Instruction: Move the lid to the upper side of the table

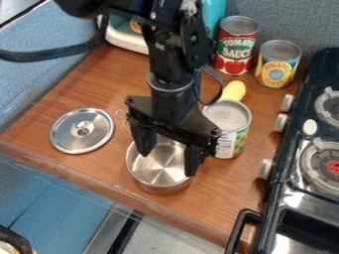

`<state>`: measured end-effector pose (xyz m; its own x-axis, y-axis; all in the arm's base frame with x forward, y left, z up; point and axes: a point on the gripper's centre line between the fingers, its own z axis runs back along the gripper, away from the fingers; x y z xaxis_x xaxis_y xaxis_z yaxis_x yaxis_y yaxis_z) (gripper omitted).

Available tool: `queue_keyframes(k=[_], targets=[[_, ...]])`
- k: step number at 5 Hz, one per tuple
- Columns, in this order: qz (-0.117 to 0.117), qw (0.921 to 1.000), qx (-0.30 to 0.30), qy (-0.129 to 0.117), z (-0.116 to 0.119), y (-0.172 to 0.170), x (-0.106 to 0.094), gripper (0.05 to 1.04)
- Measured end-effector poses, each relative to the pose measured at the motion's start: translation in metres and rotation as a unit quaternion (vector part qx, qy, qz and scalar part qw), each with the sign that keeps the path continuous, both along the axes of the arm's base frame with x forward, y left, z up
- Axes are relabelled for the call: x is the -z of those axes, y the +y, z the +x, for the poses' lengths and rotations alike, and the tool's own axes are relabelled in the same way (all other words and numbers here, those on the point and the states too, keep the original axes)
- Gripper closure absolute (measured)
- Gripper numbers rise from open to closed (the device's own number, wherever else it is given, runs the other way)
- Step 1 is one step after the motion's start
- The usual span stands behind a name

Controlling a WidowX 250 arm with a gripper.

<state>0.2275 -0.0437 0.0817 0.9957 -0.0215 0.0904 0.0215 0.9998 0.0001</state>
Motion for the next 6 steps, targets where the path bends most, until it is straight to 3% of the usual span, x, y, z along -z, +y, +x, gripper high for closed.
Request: queue_keyframes(k=[1, 3, 4, 6], targets=[[0.000, 0.9999, 0.001, 0.012, -0.002, 0.000, 0.006, 0.083], [-0.020, 0.9994, -0.029, 0.005, 0.007, 0.078, 0.016, 0.083], [0.002, 0.9998, 0.005, 0.020, 0.008, 0.117, 0.036, 0.083], [0.041, 0.9969, 0.065, 0.016, 0.033, 0.166, 0.055, 0.083]])
